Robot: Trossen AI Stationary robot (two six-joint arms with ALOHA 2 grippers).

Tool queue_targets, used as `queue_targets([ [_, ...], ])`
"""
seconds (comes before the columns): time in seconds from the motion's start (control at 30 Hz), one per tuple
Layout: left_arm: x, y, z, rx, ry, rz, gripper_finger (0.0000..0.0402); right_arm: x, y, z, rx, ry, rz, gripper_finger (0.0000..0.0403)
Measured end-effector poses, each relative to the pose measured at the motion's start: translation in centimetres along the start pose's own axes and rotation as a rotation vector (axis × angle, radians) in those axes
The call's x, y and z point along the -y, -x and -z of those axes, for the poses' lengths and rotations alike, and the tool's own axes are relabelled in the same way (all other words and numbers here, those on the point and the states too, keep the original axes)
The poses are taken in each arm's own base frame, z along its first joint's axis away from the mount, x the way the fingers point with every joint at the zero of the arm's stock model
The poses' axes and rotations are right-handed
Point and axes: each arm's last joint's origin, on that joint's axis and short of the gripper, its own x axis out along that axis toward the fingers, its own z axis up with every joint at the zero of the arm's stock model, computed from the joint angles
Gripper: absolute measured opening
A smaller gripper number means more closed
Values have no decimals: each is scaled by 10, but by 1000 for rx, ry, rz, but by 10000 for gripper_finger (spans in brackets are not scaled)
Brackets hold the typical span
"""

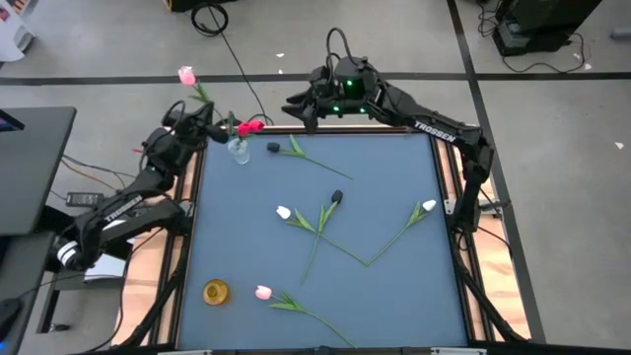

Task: Sort flowers into vase by color
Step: Put the light pink flower into the transparent vase

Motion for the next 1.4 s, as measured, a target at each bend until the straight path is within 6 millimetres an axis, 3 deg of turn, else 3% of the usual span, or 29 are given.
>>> queue_targets([
  [0.63,-3,-16,20,-122,8,-4,13,3,0,2,-12,-23,60,183],
  [0.9,0,-11,28,-217,40,3,105,7,2,20,-189,-82,109,203],
  [1.13,9,0,11,-407,-2,26,186,13,13,47,-482,-191,165,212],
  [1.4,15,19,-21,-715,-1,-5,203,13,23,67,-688,-159,258,213],
])
